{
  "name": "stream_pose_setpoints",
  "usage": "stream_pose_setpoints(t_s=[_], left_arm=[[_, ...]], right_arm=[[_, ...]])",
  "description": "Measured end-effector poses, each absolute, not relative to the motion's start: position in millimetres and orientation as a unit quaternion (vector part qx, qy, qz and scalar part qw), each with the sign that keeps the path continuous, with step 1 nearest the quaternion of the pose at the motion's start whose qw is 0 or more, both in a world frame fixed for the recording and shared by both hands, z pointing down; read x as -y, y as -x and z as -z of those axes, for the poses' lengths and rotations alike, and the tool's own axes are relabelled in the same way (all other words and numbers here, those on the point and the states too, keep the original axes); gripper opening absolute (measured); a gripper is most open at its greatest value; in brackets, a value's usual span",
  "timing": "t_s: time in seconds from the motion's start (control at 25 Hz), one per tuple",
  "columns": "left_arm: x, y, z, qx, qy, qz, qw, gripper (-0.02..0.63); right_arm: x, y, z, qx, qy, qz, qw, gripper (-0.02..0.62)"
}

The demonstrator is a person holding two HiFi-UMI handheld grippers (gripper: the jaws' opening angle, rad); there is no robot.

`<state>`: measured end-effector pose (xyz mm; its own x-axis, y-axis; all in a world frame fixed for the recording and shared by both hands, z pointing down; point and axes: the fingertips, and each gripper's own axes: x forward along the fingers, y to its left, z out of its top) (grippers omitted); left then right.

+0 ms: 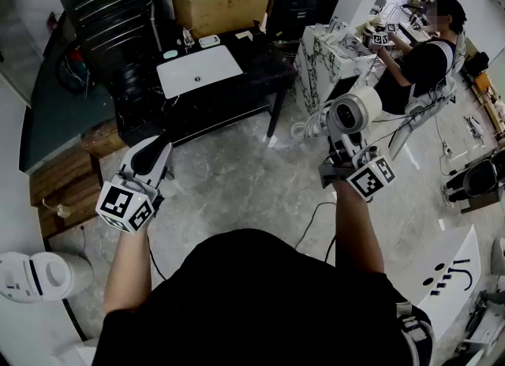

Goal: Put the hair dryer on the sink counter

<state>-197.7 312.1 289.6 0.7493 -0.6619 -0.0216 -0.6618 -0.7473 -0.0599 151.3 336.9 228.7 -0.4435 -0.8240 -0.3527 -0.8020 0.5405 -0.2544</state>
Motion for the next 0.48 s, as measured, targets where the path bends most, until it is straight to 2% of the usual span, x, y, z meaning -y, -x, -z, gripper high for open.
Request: stream_pose_setpoints(t_s=[0.16,0.48], left_arm=[[-299,172,-288,-0.372,0.925,0.008,0.078,0.038],[-290,140,-284,-0.367,0.927,-0.007,0.080,0.021]], right_arm=[[-333,-158,-232,-0.850,0.477,0.020,0.220,0.166],[-328,-173,-232,-0.851,0.468,0.018,0.237,0.166]])
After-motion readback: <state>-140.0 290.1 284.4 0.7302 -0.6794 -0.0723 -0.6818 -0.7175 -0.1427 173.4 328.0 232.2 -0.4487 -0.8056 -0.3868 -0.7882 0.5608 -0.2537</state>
